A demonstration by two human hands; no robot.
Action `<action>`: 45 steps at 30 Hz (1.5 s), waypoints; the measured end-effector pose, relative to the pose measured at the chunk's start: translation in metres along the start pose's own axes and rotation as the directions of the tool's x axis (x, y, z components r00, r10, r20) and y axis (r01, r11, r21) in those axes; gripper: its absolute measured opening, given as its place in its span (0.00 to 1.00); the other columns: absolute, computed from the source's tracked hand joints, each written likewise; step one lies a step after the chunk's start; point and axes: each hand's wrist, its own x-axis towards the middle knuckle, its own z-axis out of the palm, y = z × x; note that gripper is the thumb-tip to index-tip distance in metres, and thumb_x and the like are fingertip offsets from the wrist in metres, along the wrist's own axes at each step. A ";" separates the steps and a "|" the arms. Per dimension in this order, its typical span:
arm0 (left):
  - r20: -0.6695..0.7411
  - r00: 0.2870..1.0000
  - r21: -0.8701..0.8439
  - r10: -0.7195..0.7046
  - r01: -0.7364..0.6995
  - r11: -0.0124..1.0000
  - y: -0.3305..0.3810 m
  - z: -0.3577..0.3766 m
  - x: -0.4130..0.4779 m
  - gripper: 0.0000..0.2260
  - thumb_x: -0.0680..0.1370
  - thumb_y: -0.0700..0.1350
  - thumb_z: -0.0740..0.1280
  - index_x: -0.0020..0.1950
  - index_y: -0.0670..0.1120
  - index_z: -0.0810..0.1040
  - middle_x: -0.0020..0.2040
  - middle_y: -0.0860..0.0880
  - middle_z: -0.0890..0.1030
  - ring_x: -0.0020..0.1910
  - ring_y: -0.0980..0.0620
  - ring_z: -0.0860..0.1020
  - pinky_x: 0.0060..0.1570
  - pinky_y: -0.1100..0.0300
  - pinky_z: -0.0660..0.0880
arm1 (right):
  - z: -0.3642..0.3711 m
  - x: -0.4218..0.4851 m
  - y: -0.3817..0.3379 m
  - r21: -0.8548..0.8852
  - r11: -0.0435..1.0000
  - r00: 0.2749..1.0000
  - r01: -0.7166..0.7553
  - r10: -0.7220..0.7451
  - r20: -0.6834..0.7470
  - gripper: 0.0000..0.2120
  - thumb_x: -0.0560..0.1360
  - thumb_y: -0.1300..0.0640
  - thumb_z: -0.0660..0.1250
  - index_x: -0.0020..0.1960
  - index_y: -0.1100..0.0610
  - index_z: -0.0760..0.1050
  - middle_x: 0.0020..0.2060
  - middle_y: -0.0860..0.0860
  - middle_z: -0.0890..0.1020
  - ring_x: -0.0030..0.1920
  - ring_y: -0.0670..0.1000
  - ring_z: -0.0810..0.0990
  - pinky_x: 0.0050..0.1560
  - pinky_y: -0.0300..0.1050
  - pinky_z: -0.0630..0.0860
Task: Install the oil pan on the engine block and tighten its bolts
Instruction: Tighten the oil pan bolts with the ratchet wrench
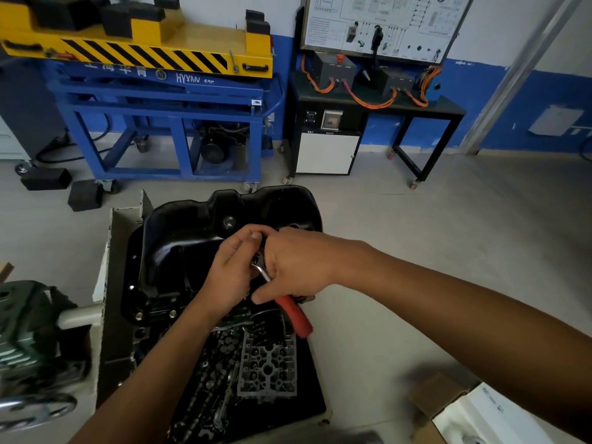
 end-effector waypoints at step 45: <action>0.038 0.992 0.061 -0.121 0.119 0.991 0.003 0.002 0.007 0.15 0.83 0.49 0.56 0.55 0.48 0.82 0.44 0.36 0.78 0.42 0.44 0.74 0.40 0.54 0.70 | 0.001 -0.017 0.003 -0.179 0.969 0.983 -0.173 0.159 -0.091 0.22 0.74 0.48 0.74 0.30 0.51 0.64 0.27 0.47 0.70 0.25 0.45 0.69 0.27 0.41 0.64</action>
